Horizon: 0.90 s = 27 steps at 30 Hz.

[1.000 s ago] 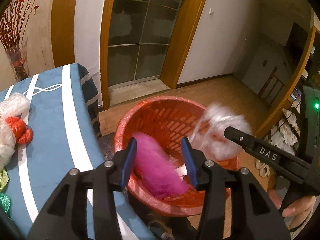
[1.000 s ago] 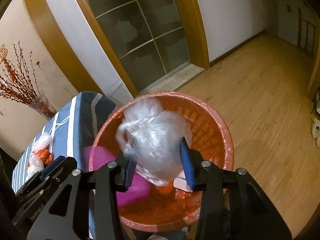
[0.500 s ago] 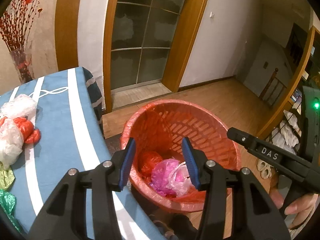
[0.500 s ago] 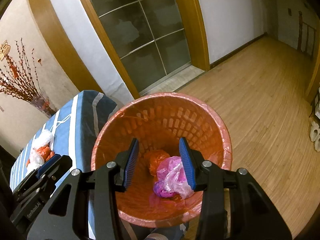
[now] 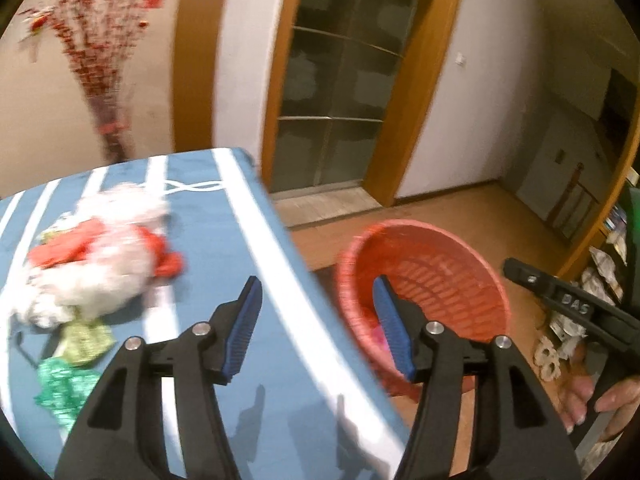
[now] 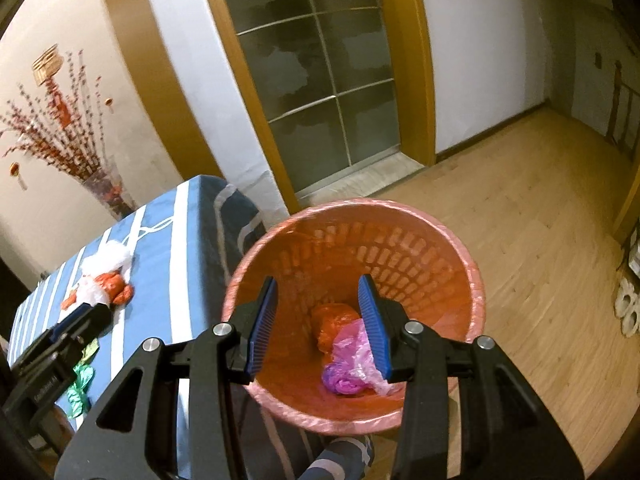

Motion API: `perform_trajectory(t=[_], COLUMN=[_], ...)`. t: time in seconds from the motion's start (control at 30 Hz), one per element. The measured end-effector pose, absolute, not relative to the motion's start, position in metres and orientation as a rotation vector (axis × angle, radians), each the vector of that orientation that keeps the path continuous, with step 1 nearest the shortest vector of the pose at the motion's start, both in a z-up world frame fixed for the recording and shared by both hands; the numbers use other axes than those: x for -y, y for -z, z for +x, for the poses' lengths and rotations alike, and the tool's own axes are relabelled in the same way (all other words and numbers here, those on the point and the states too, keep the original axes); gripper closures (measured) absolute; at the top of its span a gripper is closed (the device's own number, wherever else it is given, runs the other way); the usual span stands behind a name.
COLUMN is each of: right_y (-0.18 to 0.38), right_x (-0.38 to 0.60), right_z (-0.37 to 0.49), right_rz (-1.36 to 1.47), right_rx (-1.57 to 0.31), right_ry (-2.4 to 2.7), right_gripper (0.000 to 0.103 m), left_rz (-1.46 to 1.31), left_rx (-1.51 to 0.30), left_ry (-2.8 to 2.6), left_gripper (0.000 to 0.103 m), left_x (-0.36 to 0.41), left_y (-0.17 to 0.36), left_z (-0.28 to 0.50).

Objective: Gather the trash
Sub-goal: 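Grasp the green bag with the right tool while the left tool grasps a clear bag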

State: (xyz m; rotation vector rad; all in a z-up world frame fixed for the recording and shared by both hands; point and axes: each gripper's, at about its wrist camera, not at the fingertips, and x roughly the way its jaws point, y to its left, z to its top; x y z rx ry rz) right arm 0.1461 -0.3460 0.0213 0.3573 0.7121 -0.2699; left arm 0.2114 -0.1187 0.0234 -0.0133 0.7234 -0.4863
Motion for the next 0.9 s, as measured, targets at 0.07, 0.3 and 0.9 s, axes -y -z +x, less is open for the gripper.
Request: perform_trajectory(t=[0.07,0.3,0.9], right_y=[-0.023,-0.023,0.014], right_x=[0.334,0.279,0.065], right_z=[0.146,0.149,0.174], right_rz=[0.343,0.273,0.080], right_rx=[-0.712,-0.720,-0.820], right_ry=[0.250,0.167,-0.286], right_gripper=[0.061,0.061,0.061], left_rz=[-0.023,-0.040,-0.143], left_rx=[-0.717,-0.714,-0.742], left_ry=[0.442,0.244,-0.123], left_gripper=[0.043,0.040,0.036], left_x=[0.094,-0.002,-0.207], left_y=[-0.025,-0.019,0.008], left_z=[0.213,0.221,0.213])
